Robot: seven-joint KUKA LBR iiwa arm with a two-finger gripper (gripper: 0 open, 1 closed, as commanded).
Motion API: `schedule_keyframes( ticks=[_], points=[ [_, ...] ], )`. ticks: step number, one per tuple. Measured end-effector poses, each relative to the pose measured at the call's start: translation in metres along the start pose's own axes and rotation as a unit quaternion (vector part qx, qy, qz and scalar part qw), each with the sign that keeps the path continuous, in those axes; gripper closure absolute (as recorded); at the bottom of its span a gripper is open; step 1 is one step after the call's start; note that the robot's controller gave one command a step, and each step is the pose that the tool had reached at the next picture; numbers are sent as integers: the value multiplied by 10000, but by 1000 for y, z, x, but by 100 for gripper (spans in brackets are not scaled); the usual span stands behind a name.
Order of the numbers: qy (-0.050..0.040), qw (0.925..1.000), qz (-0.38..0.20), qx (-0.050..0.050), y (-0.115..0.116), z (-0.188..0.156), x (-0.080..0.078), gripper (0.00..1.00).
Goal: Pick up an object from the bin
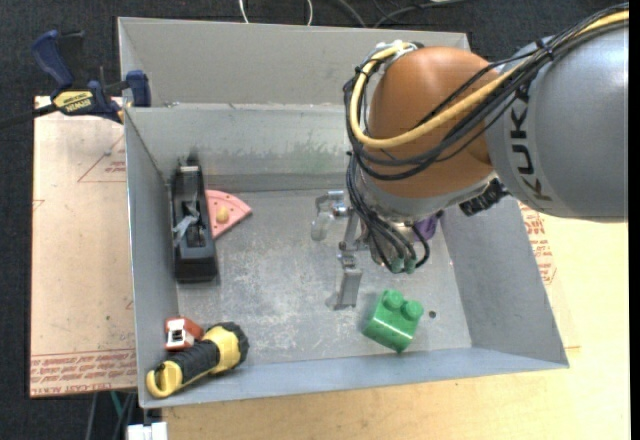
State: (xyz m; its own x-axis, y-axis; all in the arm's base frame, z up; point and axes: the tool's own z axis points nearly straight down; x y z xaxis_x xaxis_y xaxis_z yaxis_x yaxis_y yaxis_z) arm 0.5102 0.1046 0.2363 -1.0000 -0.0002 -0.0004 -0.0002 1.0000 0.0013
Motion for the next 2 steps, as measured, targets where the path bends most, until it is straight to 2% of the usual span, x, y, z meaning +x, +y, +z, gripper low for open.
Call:
schedule_keyframes(
  ticks=[1,2],
  points=[
    [-18,9990,-450,-5,51,77,13,0],
    [-57,9699,-2434,6,104,81,14,0]
  ],
)
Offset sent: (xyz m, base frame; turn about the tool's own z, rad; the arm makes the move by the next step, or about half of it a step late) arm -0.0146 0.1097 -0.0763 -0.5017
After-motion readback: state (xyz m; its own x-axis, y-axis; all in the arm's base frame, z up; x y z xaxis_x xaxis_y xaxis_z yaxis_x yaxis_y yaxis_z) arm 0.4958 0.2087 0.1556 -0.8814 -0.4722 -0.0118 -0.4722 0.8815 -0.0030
